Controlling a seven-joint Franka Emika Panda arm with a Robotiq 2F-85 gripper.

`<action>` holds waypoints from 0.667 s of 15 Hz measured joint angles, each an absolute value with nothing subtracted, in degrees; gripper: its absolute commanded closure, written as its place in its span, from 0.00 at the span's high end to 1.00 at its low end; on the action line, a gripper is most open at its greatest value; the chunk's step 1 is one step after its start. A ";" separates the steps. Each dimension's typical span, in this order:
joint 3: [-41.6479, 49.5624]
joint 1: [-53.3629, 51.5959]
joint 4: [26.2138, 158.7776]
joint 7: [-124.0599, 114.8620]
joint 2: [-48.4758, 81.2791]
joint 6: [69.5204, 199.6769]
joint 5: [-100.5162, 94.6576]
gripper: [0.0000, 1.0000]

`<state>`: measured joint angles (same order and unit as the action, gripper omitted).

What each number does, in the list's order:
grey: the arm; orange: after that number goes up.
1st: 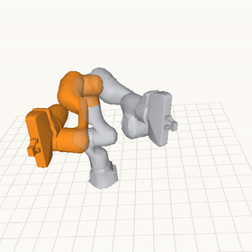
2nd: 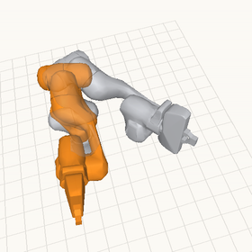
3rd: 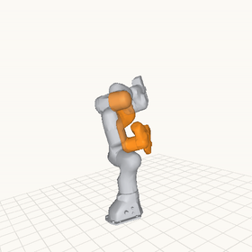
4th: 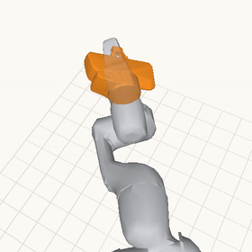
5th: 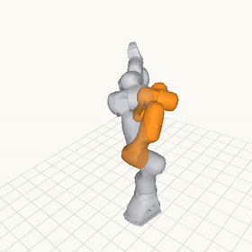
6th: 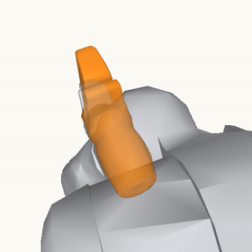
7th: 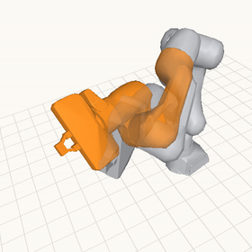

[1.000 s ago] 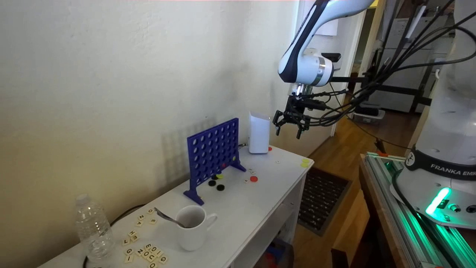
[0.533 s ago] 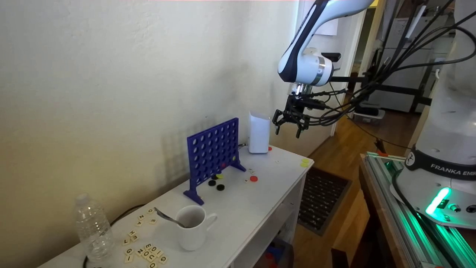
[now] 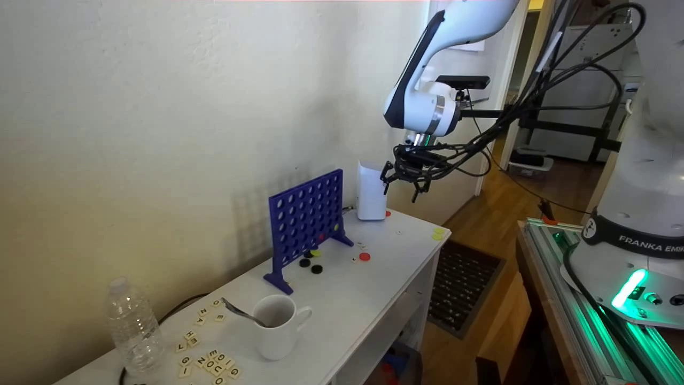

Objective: Move the letter I to the left

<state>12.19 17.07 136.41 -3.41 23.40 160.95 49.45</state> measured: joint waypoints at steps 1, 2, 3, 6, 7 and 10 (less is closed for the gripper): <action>12.05 17.38 135.33 -3.41 25.04 161.02 49.48 1.00; 11.98 17.70 134.35 -3.41 26.60 161.02 49.48 1.00; 11.98 18.02 133.45 -3.41 28.10 161.02 49.48 1.00; 11.96 19.07 131.04 -2.86 32.11 161.02 49.47 1.00; 11.92 19.42 130.17 -2.56 33.29 161.02 49.47 1.00; 11.66 20.10 127.56 -2.09 36.49 161.02 49.47 1.00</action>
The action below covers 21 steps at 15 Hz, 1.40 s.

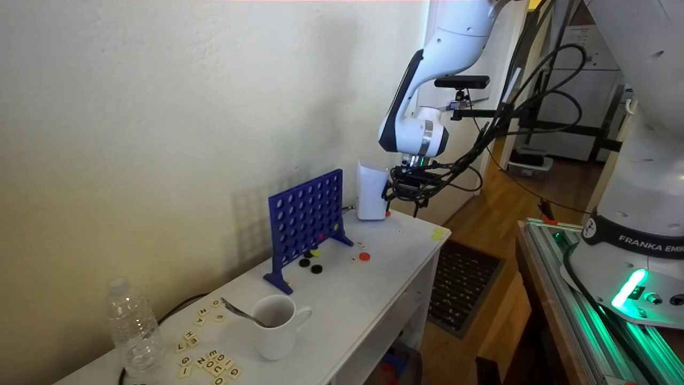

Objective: Move the letter I to the left

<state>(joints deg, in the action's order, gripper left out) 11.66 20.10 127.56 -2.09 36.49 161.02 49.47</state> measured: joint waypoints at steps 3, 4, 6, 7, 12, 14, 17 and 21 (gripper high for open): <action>11.04 20.46 125.52 -2.16 38.92 161.03 49.31 1.00; 10.87 20.46 125.14 -2.29 39.50 161.04 49.31 1.00; 10.58 20.46 124.79 -2.51 40.31 161.04 49.31 1.00; 10.50 20.45 124.78 -2.61 40.55 161.04 49.30 1.00; 10.41 20.18 124.77 -3.32 41.58 161.30 49.24 1.00; 10.41 19.93 124.76 -3.72 41.99 161.54 49.10 0.99; 10.50 19.44 124.39 -4.49 42.86 162.05 48.48 0.91; 11.28 18.52 123.14 -6.37 44.61 162.30 45.96 0.76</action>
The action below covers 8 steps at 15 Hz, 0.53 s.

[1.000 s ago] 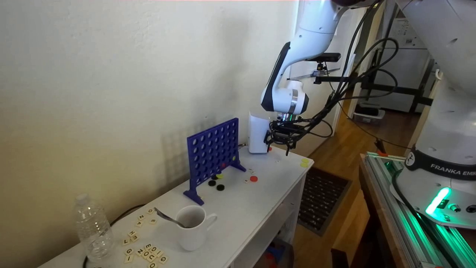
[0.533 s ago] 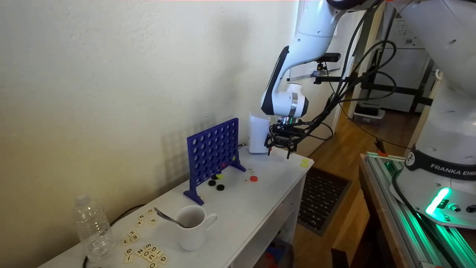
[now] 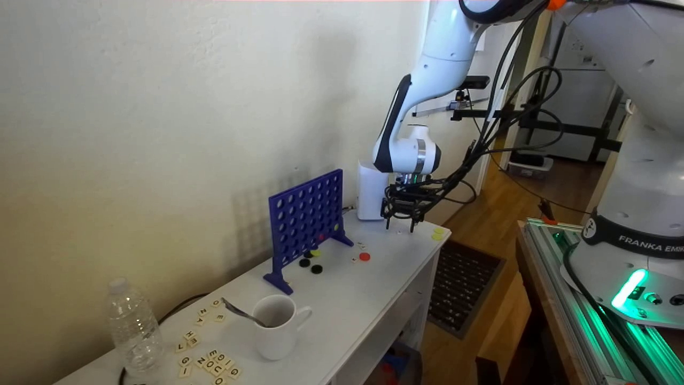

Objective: Move the letter I to the left

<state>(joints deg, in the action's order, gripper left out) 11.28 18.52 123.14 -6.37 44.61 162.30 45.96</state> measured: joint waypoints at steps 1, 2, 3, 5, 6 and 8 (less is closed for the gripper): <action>11.37 18.45 122.85 -6.80 44.92 162.30 45.37 0.77; 11.48 18.41 122.57 -7.30 45.19 162.30 44.56 0.71; 11.57 18.39 122.35 -7.82 45.42 162.30 43.78 0.74; 11.77 18.26 121.99 -8.95 45.80 162.30 42.24 0.71; 11.93 18.06 121.98 -9.69 45.80 162.30 41.42 0.72; 12.36 17.27 121.98 -11.51 45.86 162.30 39.83 0.67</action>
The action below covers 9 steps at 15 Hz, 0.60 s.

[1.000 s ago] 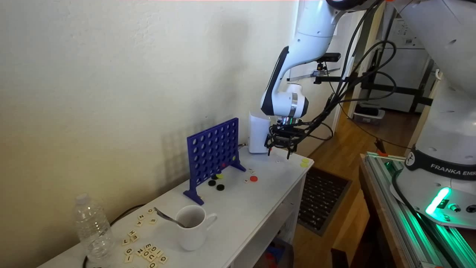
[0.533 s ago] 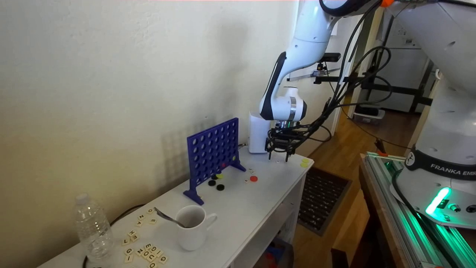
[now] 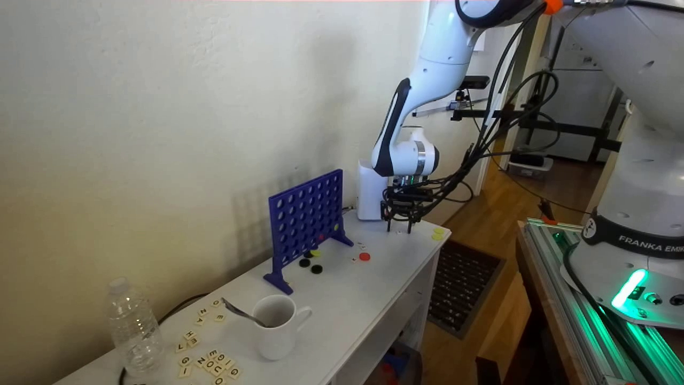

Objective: Move the letter I to the left

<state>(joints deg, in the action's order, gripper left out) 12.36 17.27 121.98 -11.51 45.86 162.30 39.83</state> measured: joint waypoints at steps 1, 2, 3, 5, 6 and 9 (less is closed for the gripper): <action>12.64 16.66 121.99 -12.63 45.90 162.29 39.08 0.65; 12.90 15.96 122.01 -13.83 45.92 162.26 38.43 0.64; 13.15 15.25 122.04 -15.12 45.93 162.24 37.67 0.64; 13.56 13.93 122.05 -17.27 45.93 162.22 36.68 0.47; 13.68 13.47 122.05 -18.04 45.94 162.22 36.25 0.31; 13.89 12.82 121.97 -19.30 45.74 162.22 35.20 0.10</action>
<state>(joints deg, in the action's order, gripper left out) 13.89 12.82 121.97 -19.30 45.74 162.22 35.20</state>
